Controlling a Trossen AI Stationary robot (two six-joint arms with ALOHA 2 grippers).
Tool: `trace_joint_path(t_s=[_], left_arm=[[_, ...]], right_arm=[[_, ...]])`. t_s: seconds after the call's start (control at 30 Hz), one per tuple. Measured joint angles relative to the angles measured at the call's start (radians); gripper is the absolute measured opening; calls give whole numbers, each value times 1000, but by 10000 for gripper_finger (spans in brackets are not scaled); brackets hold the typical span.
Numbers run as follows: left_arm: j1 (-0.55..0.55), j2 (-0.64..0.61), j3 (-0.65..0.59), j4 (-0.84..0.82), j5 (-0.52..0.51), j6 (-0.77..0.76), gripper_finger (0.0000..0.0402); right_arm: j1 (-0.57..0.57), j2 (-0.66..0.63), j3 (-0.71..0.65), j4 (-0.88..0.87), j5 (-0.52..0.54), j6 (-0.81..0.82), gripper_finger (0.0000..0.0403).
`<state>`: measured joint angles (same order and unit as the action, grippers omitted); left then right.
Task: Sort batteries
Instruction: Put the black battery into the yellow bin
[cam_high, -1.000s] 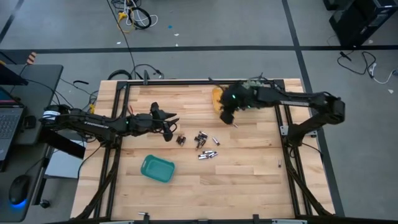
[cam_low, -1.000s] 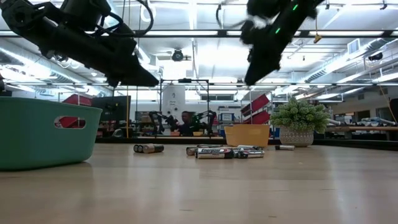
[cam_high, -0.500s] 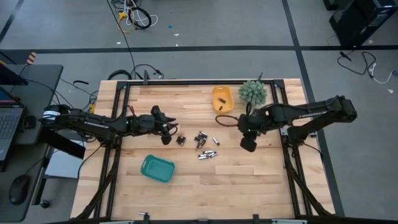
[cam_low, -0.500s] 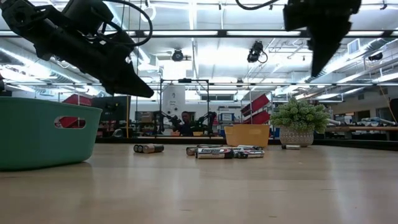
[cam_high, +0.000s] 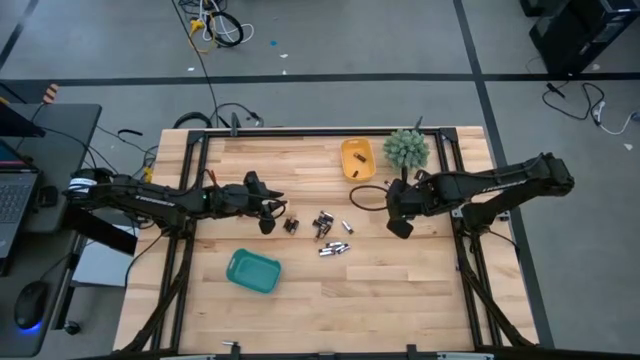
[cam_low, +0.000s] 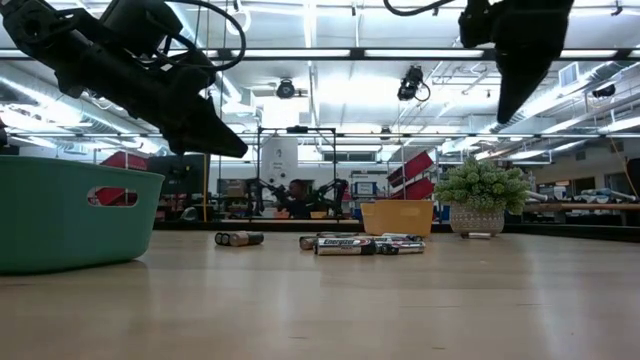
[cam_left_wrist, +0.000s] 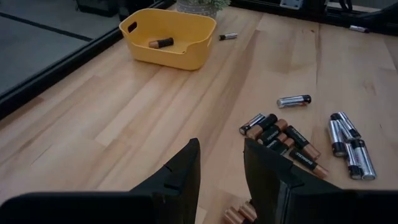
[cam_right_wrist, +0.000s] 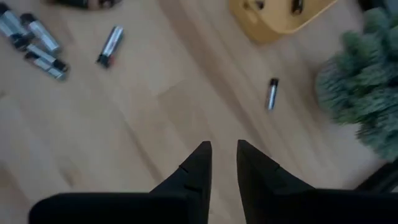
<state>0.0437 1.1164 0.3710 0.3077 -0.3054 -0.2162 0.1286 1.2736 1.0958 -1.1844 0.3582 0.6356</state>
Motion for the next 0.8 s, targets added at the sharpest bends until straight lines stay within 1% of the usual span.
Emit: trace_joint_path(t_s=[0.1, 0.17, 0.33, 0.43, 0.57, 0.8], left_arm=[[0, 0, 0, 0, 8, -2, 119], [0, 0, 0, 0, 16, -2, 119], [0, 0, 0, 1, 47, -3, 119], [0, 0, 0, 1, 49, -5, 119], [0, 0, 0, 1, 49, -11, 119], [0, 0, 0, 2, 71, -32, 119]], right_arm=[[-7, 0, -6, 75, 5, -72, 40], [-12, 0, -25, 167, 0, -137, 29], [-30, 0, -104, 434, -63, -290, 4], [-42, 0, -148, 575, -108, -360, 4], [-54, 0, -196, 770, -146, -413, 4], [-54, 31, -208, 958, -151, -523, 2]])
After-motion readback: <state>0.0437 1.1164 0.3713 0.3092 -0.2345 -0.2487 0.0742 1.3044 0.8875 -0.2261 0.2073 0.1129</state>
